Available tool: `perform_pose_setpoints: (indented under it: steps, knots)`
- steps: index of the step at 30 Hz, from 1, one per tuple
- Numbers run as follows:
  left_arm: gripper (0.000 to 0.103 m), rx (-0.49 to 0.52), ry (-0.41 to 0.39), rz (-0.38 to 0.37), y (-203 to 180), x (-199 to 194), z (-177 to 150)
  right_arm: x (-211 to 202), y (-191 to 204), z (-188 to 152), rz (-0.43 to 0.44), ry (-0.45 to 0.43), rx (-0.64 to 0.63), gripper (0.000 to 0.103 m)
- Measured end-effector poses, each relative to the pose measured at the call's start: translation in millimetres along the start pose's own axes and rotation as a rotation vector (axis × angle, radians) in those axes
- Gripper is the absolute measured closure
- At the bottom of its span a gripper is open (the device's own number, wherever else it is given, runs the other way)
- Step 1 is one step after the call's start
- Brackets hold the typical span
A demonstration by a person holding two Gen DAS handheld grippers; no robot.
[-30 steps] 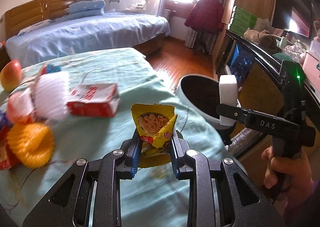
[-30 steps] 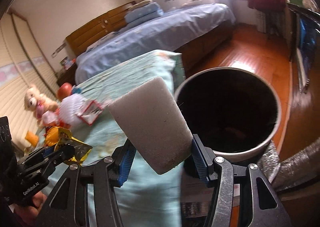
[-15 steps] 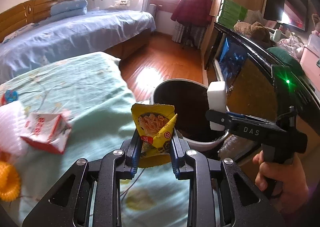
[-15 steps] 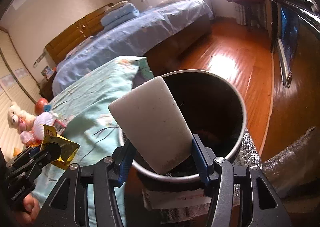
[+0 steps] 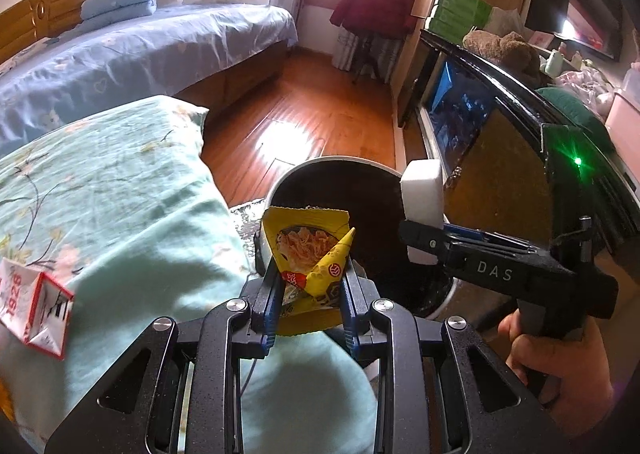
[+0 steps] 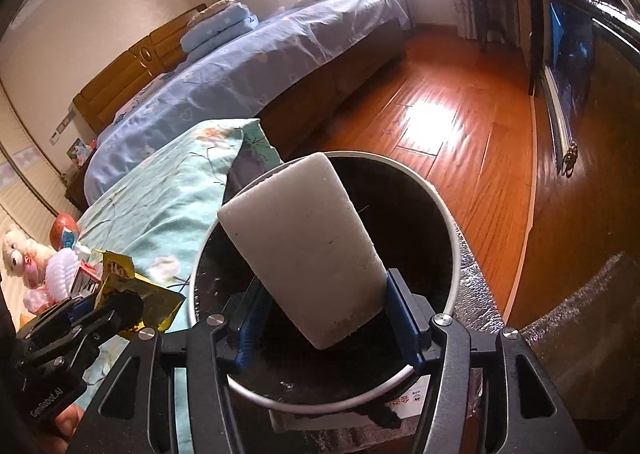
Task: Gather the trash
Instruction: 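Carry both items over the trash bin and open both tools to drop them, then grasp the yellow foam net with the left tool while the right tool grasps the red-and-white milk carton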
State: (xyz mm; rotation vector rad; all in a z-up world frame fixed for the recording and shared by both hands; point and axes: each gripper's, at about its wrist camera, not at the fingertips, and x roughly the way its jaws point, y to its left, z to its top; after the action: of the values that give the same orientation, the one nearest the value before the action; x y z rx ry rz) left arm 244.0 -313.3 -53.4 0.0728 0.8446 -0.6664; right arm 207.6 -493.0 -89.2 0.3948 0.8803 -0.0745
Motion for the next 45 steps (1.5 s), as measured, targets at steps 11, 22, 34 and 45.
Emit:
perform_pose_setpoints:
  steps: [11,22,34,45]
  knots:
    - [0.042,0.013,0.009,0.009,-2.9,7.1,4.2,5.1,-10.5,9.8,0.003,0.011,0.033,0.038]
    - [0.037,-0.030,-0.023,0.005,12.2,-21.8,-17.5,-8.1,-5.5,2.3,0.034,-0.026,0.070,0.025]
    - [0.035,-0.098,-0.065,0.081,50.7,-70.5,-60.5,-23.5,46.7,-33.0,0.142,-0.044,0.007,0.019]
    - [0.035,-0.193,-0.099,0.196,99.3,-119.5,-103.6,-25.8,109.1,-58.1,0.246,-0.036,-0.098,0.018]
